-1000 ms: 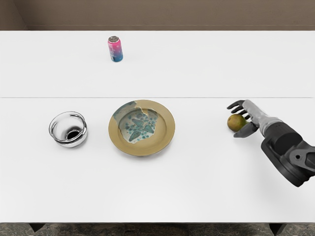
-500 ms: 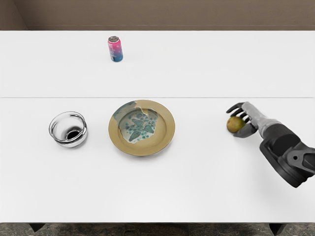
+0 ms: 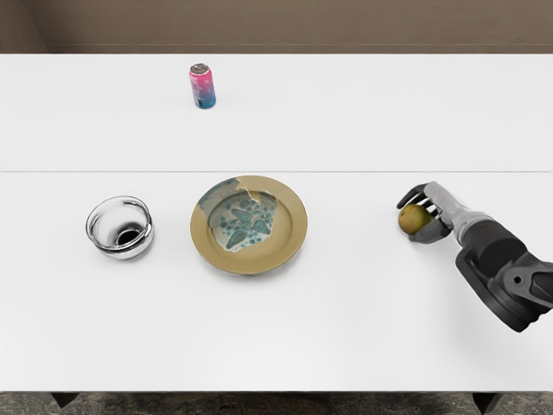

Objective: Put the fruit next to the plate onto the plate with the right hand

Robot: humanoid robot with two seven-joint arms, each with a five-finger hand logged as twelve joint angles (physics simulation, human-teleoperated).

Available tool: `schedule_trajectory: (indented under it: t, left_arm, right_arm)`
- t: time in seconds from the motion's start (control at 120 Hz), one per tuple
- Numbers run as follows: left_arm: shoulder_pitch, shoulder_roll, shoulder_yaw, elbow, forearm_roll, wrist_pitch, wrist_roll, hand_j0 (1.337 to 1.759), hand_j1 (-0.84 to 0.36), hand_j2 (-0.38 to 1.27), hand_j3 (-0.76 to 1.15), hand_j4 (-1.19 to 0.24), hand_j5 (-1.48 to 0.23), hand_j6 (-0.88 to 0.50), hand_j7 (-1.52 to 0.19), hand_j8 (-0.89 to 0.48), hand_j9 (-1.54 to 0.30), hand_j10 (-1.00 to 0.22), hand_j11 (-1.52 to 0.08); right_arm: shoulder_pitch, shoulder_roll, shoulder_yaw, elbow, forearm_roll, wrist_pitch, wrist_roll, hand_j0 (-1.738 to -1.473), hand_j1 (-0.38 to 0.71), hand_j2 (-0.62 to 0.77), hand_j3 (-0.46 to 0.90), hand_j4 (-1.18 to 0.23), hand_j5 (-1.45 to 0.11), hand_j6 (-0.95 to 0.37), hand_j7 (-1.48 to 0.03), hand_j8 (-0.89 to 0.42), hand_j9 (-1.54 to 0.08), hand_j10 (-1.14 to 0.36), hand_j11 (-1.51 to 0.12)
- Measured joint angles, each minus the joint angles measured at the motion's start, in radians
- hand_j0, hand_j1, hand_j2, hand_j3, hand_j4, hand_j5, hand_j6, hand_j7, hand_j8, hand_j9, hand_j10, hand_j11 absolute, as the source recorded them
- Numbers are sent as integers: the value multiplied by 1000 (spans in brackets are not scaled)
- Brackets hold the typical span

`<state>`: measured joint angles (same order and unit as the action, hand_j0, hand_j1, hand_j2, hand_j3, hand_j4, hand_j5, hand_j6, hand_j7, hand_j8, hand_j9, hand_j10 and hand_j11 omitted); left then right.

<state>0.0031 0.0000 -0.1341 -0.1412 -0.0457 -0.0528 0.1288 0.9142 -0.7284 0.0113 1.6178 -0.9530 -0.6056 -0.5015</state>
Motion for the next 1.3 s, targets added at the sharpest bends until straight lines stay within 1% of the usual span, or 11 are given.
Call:
schedule_trajectory:
  t: [0.025, 0.142, 0.267, 0.325, 0.392, 0.417, 0.575, 0.733, 0.958, 1.142, 1.3]
  left_arm:
    - [0, 0, 0, 0, 0, 0, 0, 1658, 348, 1, 0, -1, -2, -1, -1, -1, -1, -1, -1]
    - [0, 0, 0, 0, 0, 0, 0, 1658, 348, 1, 0, -1, -1, -1, -1, -1, -1, -1, -1]
    - [0, 0, 0, 0, 0, 0, 0, 1658, 348, 1, 0, -1, -1, -1, -1, -1, -1, -1, -1]
    - [0, 0, 0, 0, 0, 0, 1, 1658, 348, 1, 0, -1, -1, -1, -1, -1, -1, -1, -1]
    - [0, 0, 0, 0, 0, 0, 0, 1658, 348, 1, 0, -1, -1, -1, -1, -1, -1, -1, -1]
    - [0, 0, 0, 0, 0, 0, 0, 1658, 348, 1, 0, -1, -1, -1, -1, -1, -1, -1, -1]
    - [0, 0, 0, 0, 0, 0, 0, 1658, 348, 0, 0, -1, -1, -1, -1, -1, -1, -1, -1]
    - [0, 0, 0, 0, 0, 0, 0, 1658, 348, 0, 0, -1, -1, -1, -1, -1, -1, -1, -1]
    - [0, 0, 0, 0, 0, 0, 0, 1658, 348, 0, 0, -1, -1, -1, -1, -1, -1, -1, -1]
    - [0, 0, 1, 0, 0, 0, 0, 1658, 348, 0, 0, -1, -1, -1, -1, -1, -1, -1, -1]
    - [0, 0, 1, 0, 0, 0, 1, 1658, 348, 0, 0, -1, -1, -1, -1, -1, -1, -1, -1]
  right_arm:
    - [0, 0, 0, 0, 1, -1, 0, -1642, 225, 49, -1, -596, -816, -417, -794, -362, -837, -427, -850]
    - [-2, 0, -1, -1, 7, -5, -1, -1645, 229, 164, 0, -661, -849, -454, -854, -428, -874, -486, -891]
    - [-2, -1, -1, -3, 11, -4, 0, -1646, 218, 128, -1, -712, -907, -422, -906, -399, -937, -463, -958]
    - [-2, -1, -1, -4, 14, -3, 0, -1638, 209, 100, 17, -706, -933, -411, -923, -390, -961, -443, -978]
    - [-1, -2, 0, -6, 19, -3, -2, -1629, 204, 117, -20, -699, -952, -403, -937, -389, -976, -459, -990]
    - [0, -3, 2, -6, 22, -3, -3, -1631, 207, 139, 0, -700, -956, -405, -941, -392, -980, -469, -994]
    - [16, -8, 17, -5, 57, 4, -4, -1641, 180, 105, 0, -707, -985, -418, -958, -394, -1004, -468, -1015]
    - [24, -9, 78, -3, 106, 94, -4, -1646, 168, 99, 0, -713, -999, -425, -964, -395, -1018, -473, -1032]
    - [28, -4, 175, -2, 160, 256, -5, -1651, 224, 184, 1, -677, -1013, -390, -963, -362, -1029, -445, -1045]
    - [48, 34, 222, -5, 184, 344, -6, -1654, 235, 210, 1, -676, -1017, -386, -962, -358, -1030, -444, -1043]
    - [70, 65, 253, -6, 209, 403, -7, -1656, 268, 272, 1, -658, -1026, -367, -960, -339, -1032, -425, -1035]
